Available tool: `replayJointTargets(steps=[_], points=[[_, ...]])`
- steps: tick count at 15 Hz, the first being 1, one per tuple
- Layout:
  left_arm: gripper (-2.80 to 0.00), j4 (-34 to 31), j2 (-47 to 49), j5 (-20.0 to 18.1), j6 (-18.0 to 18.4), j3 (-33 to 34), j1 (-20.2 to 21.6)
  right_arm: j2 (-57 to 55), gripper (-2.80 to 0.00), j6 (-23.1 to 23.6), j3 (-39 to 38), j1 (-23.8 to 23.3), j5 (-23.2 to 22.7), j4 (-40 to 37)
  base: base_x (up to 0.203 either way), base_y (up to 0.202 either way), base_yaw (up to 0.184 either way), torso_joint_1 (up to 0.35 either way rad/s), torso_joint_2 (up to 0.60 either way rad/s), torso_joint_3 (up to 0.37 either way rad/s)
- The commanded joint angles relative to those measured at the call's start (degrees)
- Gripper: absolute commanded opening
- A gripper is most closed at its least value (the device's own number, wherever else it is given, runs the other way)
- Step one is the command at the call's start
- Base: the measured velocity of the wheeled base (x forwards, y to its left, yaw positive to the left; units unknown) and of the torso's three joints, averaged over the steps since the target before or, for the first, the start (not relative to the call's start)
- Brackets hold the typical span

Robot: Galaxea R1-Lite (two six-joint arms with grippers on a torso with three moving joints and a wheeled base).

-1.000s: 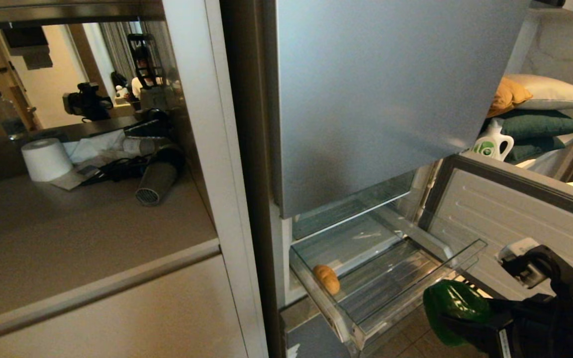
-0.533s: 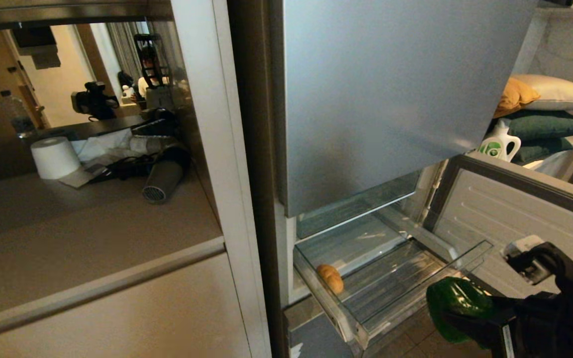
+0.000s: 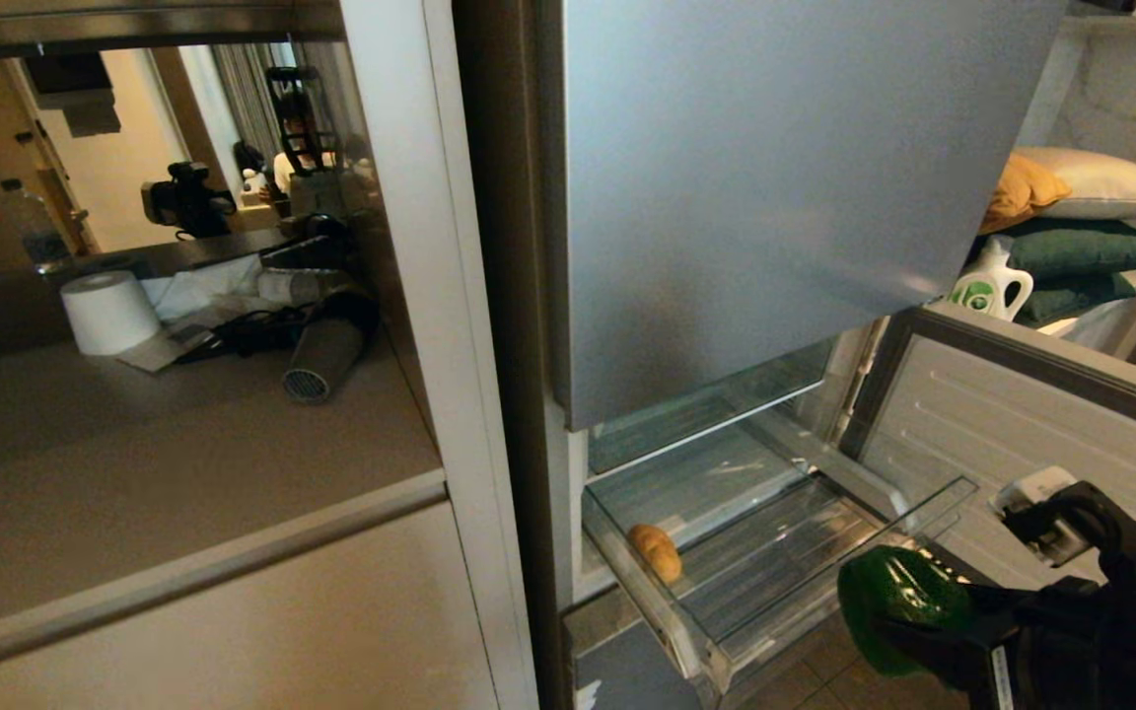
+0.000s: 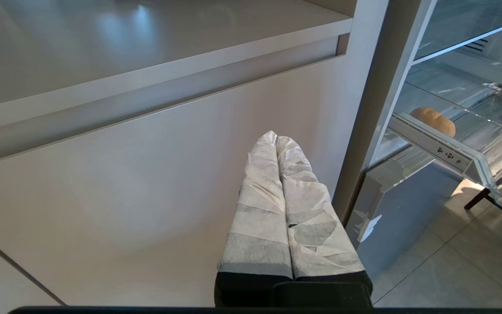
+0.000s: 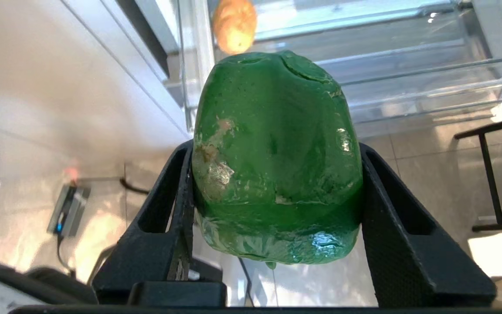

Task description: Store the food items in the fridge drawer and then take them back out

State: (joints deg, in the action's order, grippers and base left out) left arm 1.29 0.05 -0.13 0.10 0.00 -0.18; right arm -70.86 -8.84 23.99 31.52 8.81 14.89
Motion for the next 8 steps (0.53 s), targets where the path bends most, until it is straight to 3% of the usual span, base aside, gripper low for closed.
replayJointTargets(steps=[1, 6, 8], points=[[-2.8, 0.03, 0.04, -0.04, -0.01, 0.62, 0.01, -0.15, -2.8, 0.15, -0.8, 0.03, 0.06, 1.11, 0.0, 0.0, 0.0, 0.0, 0.0, 0.0], [-2.8, 0.03, 0.04, -0.04, -0.01, 0.62, 0.01, -0.24, -2.8, 0.58, -2.19, 0.03, 0.15, 1.28, 0.0, 0.0, 0.0, 0.0, 0.0, 0.0], [-2.8, 0.03, 0.04, -0.04, -0.01, 0.62, 0.01, -0.24, -2.8, 0.58, -2.19, 0.03, 0.15, 1.28, -0.004, -0.003, 0.138, 0.002, 0.0, 0.004]])
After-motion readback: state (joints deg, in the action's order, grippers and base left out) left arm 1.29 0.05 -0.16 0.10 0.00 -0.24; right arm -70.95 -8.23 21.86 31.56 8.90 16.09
